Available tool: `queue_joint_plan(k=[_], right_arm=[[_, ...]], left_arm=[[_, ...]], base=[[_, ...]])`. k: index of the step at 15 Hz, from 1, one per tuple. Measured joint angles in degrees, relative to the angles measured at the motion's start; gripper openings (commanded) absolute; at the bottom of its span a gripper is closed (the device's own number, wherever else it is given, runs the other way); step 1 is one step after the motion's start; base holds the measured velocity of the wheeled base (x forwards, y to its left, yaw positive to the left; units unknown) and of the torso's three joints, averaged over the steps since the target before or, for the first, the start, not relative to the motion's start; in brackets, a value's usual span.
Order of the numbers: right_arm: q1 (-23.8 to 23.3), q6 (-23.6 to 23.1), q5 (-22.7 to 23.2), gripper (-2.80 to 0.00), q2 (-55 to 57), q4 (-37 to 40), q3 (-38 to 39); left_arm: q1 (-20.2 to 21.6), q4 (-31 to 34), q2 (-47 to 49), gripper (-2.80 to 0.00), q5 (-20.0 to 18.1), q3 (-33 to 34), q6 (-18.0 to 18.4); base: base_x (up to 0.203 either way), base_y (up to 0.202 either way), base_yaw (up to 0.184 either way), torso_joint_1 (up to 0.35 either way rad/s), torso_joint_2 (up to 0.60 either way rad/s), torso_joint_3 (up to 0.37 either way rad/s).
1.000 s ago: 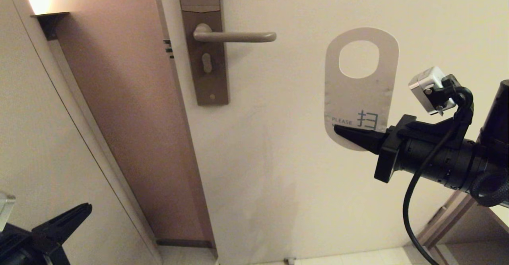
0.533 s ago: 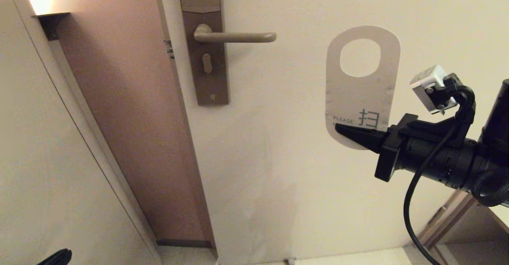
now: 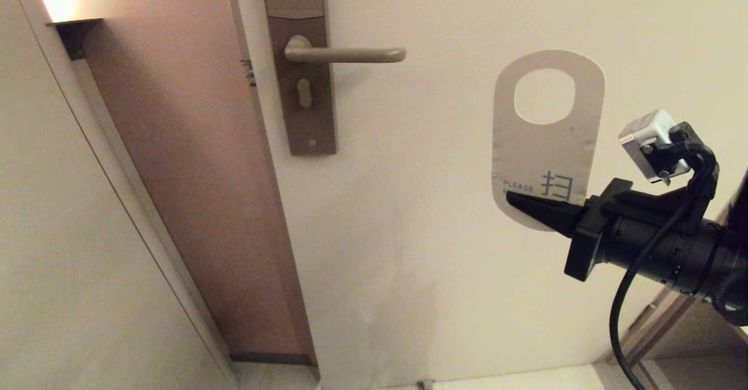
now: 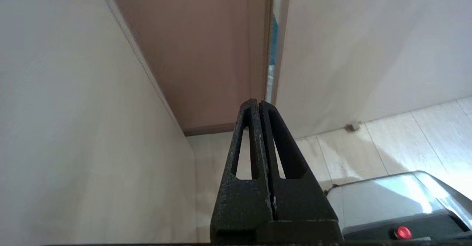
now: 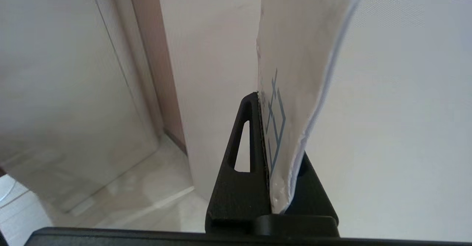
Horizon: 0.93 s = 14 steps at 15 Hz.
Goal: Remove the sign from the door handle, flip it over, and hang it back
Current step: Hang the sign back with the other side facing out
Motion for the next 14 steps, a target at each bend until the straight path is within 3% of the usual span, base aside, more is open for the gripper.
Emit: queue_joint_plan(k=[7,11,14], right_arm=[[0.0,-0.5,-0.1,-2.80,-0.7,0.1,0.6],[0.0,-0.7,0.0,-2.80,-0.1,0.1,0.8],[0.0,-0.7,0.0,-2.80,0.1,0.1,0.8]], left_arm=[[-1.9,5.1,-15.5,-2.80,6.0,-0.1,-3.7],[-2.0,7.4,-22.7,-2.80,6.4,0.0,1.3],[-2.0,7.5,-24.4,-2.80,6.3,0.0,1.4]], base=[[0.000,0.000,0.000,0.000,0.00,0.000],[0.000,0.000,0.000,0.000,0.00,0.000],[0.000,0.000,0.000,0.000,0.00,0.000]])
